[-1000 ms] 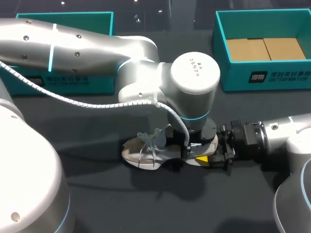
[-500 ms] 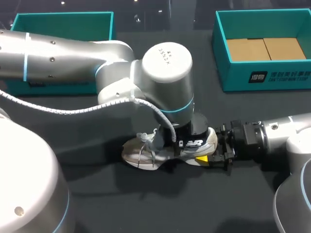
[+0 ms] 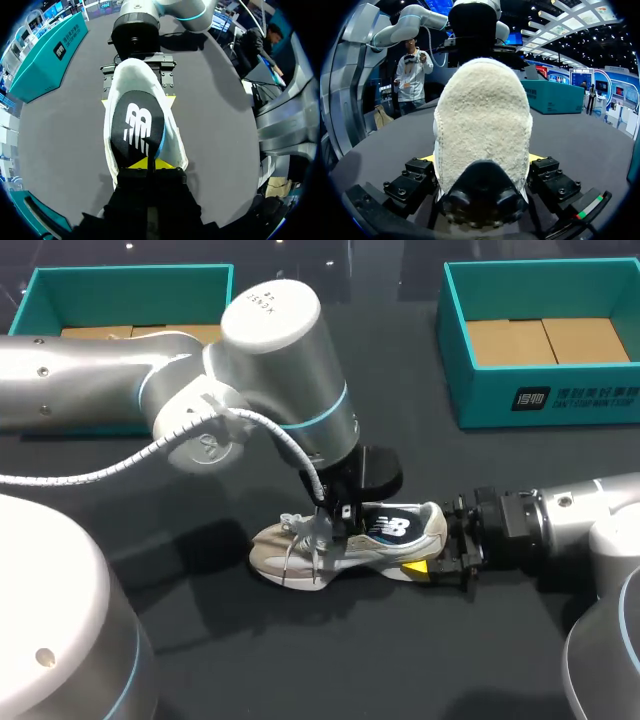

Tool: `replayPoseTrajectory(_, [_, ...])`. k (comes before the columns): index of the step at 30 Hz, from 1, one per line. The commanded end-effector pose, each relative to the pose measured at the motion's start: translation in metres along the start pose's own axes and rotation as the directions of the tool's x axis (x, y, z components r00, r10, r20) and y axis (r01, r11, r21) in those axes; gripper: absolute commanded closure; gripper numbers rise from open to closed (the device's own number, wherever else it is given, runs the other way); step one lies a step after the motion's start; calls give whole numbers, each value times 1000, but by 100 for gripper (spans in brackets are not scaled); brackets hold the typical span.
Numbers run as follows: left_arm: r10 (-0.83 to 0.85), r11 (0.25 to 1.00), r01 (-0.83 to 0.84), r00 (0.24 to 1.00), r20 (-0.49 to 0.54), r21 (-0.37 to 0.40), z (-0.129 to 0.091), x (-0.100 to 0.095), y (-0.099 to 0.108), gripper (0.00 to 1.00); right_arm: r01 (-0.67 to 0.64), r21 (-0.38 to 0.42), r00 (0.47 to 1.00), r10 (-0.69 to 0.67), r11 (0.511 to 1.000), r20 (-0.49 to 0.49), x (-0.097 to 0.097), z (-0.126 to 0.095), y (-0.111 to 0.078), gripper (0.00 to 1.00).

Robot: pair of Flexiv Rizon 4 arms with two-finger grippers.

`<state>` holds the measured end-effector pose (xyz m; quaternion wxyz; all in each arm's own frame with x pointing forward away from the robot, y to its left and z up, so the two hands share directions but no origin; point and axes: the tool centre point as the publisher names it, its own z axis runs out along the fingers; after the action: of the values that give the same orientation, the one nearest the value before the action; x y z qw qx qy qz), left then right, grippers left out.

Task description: Take the shoe out of the shoebox, open the shoe tongue, remove and reinsert the insole, then place the shoe into the shoebox

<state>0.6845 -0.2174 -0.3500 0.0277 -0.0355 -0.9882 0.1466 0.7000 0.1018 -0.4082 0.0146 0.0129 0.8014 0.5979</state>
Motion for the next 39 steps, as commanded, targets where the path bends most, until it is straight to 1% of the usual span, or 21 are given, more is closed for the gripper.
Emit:
replayPoseTrajectory(1, [0,994,2,1000,-13,106,-9,-1,10,100,-1,4,1000,1,1000,1,0,-1,0,100])
replayPoseTrajectory(8, [-26,987,32,999,-39,158,-16,-9,10,100,-1,4,1000,1,1000,1,0,-1,0,100])
replayPoseTrajectory(13, [-20,982,31,998,-60,187,-18,-11,4,100,-1,4,1000,1,1000,1,0,-1,0,100])
replayPoseTrajectory(19, [22,976,-9,998,-55,218,-23,-6,-17,100,-1,4,1000,1,1000,1,0,-1,0,100])
replayPoseTrajectory(23, [43,974,-34,999,-33,226,-25,-4,-32,100,-1,4,1000,1,1000,1,0,-1,0,100])
replayPoseTrajectory(31, [10,975,-20,999,48,220,-28,-18,-59,100,-1,4,1000,1,1000,1,0,-1,0,100])
replayPoseTrajectory(36, [7,980,-25,996,91,199,-27,-19,-65,100,-1,4,1000,1,1000,1,0,-1,0,100])
replayPoseTrajectory(37, [9,980,-27,995,96,197,-26,-18,-64,85,-1,4,1000,1,1000,1,0,-1,0,100])
replayPoseTrajectory(38, [8,981,-28,994,105,194,-26,-17,-64,76,-1,4,1000,1,1000,1,0,-1,0,100])
replayPoseTrajectory(39, [5,981,-27,994,113,192,-26,-16,-64,75,-1,4,1000,1,1000,1,0,-1,0,100])
